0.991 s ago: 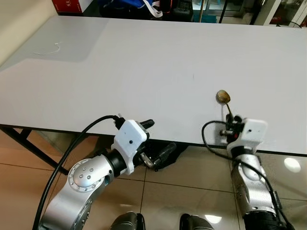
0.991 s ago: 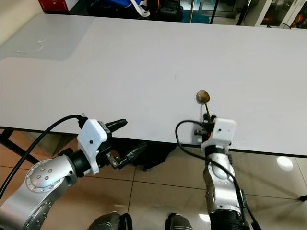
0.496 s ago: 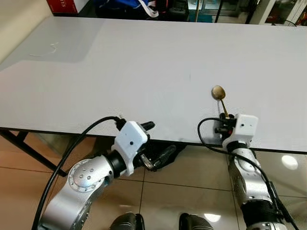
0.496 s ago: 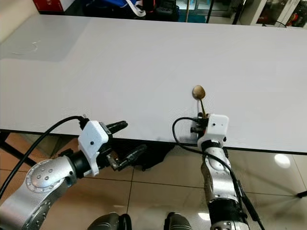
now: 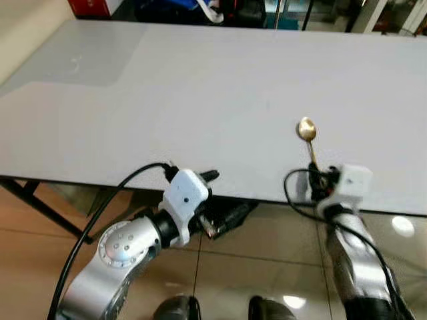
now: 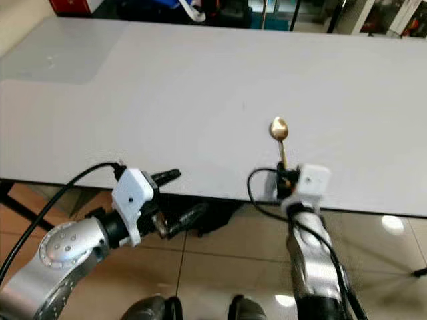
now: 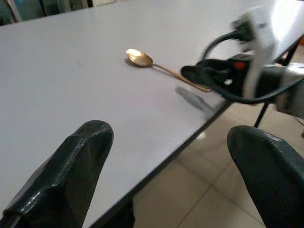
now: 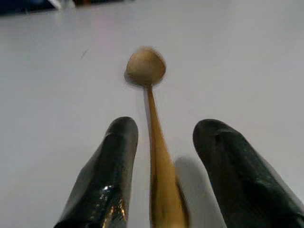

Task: Setting the table

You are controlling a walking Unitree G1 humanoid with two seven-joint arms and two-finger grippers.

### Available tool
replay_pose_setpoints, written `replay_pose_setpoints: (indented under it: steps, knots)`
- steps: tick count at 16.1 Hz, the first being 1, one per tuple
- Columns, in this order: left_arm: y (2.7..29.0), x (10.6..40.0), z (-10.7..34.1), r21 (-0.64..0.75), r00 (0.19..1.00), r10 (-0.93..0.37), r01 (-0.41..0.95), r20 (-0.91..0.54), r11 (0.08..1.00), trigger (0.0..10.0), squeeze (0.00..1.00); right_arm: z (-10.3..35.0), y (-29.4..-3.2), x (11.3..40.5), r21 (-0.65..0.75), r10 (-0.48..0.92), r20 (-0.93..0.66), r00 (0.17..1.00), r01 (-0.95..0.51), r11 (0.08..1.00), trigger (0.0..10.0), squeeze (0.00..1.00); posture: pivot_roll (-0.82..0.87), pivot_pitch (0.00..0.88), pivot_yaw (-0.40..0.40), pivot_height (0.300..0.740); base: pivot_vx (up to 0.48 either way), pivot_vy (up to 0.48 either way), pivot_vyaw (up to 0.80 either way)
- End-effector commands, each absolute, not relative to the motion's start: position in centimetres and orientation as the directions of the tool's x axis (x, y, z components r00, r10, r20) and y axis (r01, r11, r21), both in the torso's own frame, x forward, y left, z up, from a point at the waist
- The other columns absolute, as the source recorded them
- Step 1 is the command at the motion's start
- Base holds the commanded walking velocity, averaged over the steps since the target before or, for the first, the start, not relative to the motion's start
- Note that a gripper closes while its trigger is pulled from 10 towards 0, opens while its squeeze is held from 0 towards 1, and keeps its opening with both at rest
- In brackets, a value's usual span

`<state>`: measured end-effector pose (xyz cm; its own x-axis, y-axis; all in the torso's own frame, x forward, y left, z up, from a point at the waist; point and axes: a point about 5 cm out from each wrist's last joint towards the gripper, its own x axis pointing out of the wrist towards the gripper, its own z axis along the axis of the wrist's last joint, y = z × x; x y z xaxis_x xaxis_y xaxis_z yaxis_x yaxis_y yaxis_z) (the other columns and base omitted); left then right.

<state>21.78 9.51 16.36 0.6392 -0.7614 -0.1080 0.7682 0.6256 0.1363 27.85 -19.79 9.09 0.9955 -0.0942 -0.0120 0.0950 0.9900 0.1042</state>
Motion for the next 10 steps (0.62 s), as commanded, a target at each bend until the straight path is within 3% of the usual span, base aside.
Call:
replay_pose_setpoints:
  steps: [1, 3, 5, 10]
  knots:
    - [9.9, 22.3, 16.9, 0.171, 0.693, -0.716, 0.718, -0.082, 0.675, 10.0, 0.0, 12.3, -19.8, 27.3, 0.142, -0.08, 0.128, 0.989, 0.061, 0.988, 10.0, 0.0, 0.05, 0.085, -0.002, 0.74, 0.0, 0.0, 0.0]
    - [11.0, 23.5, 17.2, 0.227, 0.815, -0.578, 0.571, -0.04, 0.789, 10.0, 0.0, 16.2, -19.1, 25.7, 0.082, -0.048, 0.256, 0.966, 0.028, 0.996, 10.0, 0.0, 0.04, 0.061, -0.009, 0.74, 0.0, 0.0, 0.0]
    - [13.0, 24.1, 17.7, 0.313, 0.933, -0.359, 0.334, 0.024, 0.889, 10.0, 0.0, 16.8, -17.3, 23.5, 0.097, 0.017, 0.241, 0.97, -0.041, 0.994, 10.0, 0.0, 0.03, 0.038, -0.009, 0.74, 0.0, 0.48, 0.0]
    - [14.5, 25.0, 17.7, 0.301, 0.983, -0.172, 0.146, 0.06, 0.942, 10.0, 0.0, 14.9, -14.7, 23.7, 0.124, 0.148, 0.065, 0.987, -0.156, 0.98, 10.0, 0.0, 0.05, 0.02, -0.025, 0.74, 0.0, 0.48, 0.0]
